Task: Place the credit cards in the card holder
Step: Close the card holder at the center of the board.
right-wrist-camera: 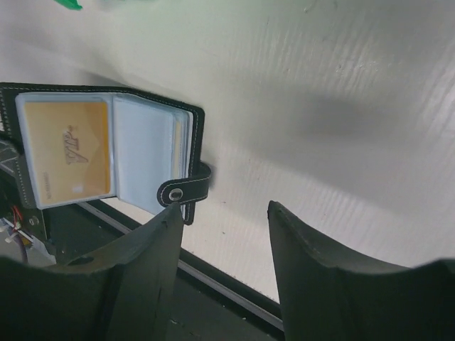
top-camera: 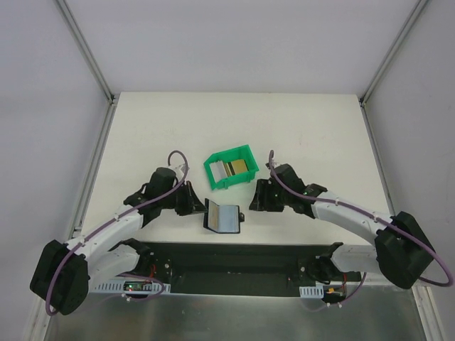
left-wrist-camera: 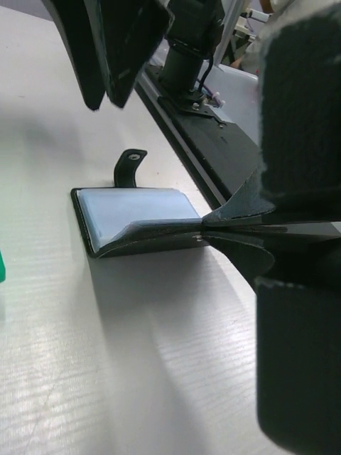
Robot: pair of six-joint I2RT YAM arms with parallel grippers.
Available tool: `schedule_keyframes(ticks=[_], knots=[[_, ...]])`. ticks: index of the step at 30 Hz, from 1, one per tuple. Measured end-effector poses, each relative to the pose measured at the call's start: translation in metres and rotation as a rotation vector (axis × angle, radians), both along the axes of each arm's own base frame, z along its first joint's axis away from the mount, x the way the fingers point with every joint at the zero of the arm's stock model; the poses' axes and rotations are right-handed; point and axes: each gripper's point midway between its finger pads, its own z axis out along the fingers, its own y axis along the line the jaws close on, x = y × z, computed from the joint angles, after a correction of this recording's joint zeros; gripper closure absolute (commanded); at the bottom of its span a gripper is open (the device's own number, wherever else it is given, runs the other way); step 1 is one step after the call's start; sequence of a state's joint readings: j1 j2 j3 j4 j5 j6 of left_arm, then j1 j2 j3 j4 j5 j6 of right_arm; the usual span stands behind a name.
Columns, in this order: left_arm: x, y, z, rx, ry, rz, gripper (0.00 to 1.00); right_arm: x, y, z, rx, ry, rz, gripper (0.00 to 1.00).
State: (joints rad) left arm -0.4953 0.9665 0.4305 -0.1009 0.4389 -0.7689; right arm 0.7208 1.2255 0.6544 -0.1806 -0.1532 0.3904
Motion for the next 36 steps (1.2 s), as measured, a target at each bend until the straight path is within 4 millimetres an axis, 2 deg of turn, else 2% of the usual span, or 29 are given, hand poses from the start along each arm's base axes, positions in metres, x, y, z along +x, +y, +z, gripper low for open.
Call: schedule_keyframes(ticks=[6, 12, 20, 25, 29, 32, 36], knots=[[0.003, -0.009, 0.011, -0.015, 0.018, -0.046, 1.00, -0.010, 0.014, -0.020, -0.003, 0.076, -0.002, 0.49], [0.004, -0.018, 0.007, 0.001, 0.070, -0.093, 1.00, -0.022, 0.026, -0.048, -0.035, 0.157, 0.007, 0.52], [-0.002, -0.048, 0.009, 0.030, 0.081, -0.208, 1.00, -0.025, 0.048, -0.045, 0.013, 0.152, 0.019, 0.53], [-0.004, -0.058, 0.002, 0.057, 0.096, -0.234, 0.97, -0.020, 0.040, -0.043, 0.002, 0.115, -0.032, 0.50], [-0.005, -0.064, -0.005, 0.080, 0.113, -0.249, 0.85, -0.016, 0.030, -0.029, 0.011, 0.051, -0.061, 0.47], [-0.007, -0.066, -0.009, 0.093, 0.122, -0.255, 0.75, -0.014, 0.031, -0.021, 0.028, 0.022, -0.048, 0.45], [-0.007, -0.068, -0.008, 0.095, 0.119, -0.263, 0.61, -0.022, 0.033, -0.024, -0.001, 0.007, 0.035, 0.43]])
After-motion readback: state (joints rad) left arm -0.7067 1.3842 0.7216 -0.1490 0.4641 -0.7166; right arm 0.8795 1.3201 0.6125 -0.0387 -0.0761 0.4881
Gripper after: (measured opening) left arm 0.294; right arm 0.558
